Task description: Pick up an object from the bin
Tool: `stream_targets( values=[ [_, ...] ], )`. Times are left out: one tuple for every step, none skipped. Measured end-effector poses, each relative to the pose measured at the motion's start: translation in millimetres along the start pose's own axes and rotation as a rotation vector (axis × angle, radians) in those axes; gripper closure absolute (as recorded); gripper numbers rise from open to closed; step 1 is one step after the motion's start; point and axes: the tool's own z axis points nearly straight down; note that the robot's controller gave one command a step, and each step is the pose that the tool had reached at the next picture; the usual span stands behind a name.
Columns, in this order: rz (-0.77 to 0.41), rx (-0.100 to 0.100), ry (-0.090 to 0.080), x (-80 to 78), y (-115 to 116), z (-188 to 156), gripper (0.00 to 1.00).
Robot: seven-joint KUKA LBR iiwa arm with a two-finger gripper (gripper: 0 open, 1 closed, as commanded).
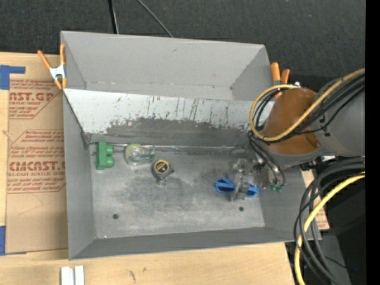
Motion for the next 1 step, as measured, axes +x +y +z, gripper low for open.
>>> stream_targets(
  values=[
    [0.015, 0.0, -0.008, 37.0, -4.2, -165.3, 1.0]
  ],
)
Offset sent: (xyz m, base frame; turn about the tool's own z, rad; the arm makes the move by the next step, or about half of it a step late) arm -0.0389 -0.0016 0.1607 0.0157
